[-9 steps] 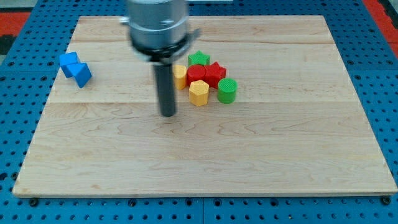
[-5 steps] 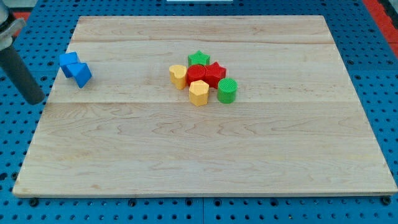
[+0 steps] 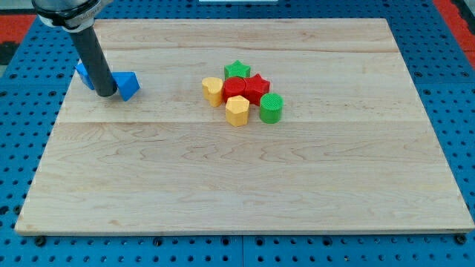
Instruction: Push the blue triangle in between the yellow blocks
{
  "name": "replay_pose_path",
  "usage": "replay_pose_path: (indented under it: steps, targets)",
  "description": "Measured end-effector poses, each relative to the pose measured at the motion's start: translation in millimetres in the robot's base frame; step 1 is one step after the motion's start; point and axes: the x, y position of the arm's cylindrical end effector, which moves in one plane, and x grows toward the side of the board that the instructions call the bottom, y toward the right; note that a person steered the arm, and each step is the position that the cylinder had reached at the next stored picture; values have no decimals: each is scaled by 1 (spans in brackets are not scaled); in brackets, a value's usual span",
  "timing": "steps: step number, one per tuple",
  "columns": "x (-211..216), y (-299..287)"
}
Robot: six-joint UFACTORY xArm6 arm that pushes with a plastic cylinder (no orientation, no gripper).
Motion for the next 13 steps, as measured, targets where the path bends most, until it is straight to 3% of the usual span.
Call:
replay_pose_path:
  steps: [2, 3, 5, 6, 8, 11, 12, 13]
  targets:
    - [-49, 7]
    - [-49, 22]
    - [13, 70]
    - [23, 80]
    - [46, 22]
    - [58, 141]
    - [63, 143]
    - [65, 84]
